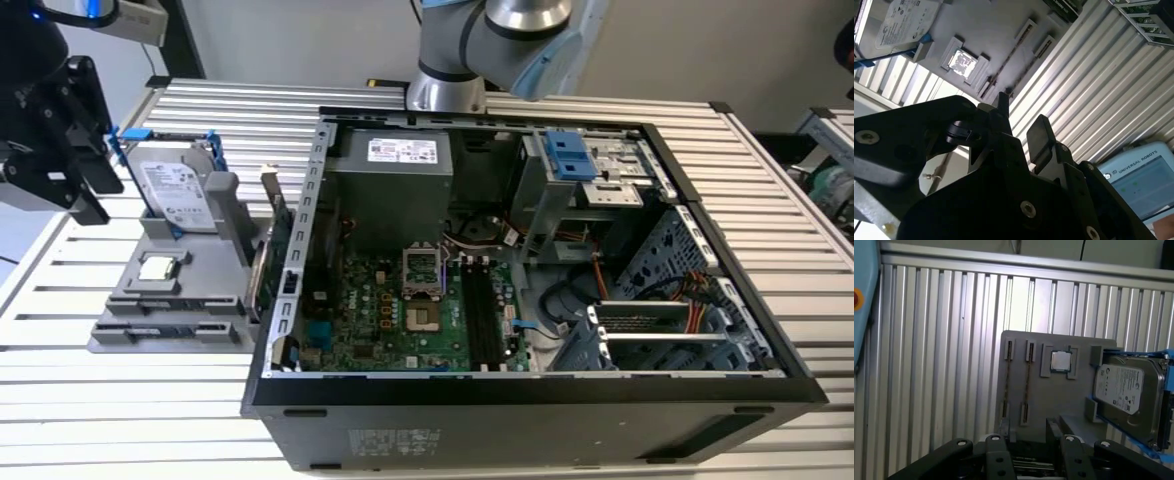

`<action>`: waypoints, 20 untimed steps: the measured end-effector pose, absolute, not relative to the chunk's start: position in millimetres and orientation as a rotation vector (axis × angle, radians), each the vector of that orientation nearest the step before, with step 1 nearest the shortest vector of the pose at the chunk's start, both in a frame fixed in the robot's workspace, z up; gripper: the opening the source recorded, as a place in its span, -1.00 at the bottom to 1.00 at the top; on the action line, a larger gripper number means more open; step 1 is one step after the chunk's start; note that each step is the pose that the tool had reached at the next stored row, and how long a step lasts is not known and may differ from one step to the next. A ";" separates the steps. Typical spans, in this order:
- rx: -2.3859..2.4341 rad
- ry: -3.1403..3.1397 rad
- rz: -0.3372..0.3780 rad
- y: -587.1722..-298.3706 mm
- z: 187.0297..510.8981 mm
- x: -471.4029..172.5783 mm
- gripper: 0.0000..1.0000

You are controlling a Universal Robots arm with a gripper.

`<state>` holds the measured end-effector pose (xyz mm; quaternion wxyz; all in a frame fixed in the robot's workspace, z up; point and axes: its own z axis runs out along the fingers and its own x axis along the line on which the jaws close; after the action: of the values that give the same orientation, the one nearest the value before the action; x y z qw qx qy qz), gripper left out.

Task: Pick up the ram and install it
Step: 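Pick up the ram and move it above insertion slot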

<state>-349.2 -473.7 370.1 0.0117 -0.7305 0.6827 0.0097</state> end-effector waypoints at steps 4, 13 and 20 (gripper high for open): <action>-2.279 2.129 0.029 -473.7 368.2 -349.2 1.00; -2.279 2.129 0.029 -473.7 366.3 -349.2 1.00; -2.279 2.130 0.029 -473.7 362.4 -349.2 1.00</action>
<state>-349.2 -473.7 362.4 0.0111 -0.7305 0.6827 0.0092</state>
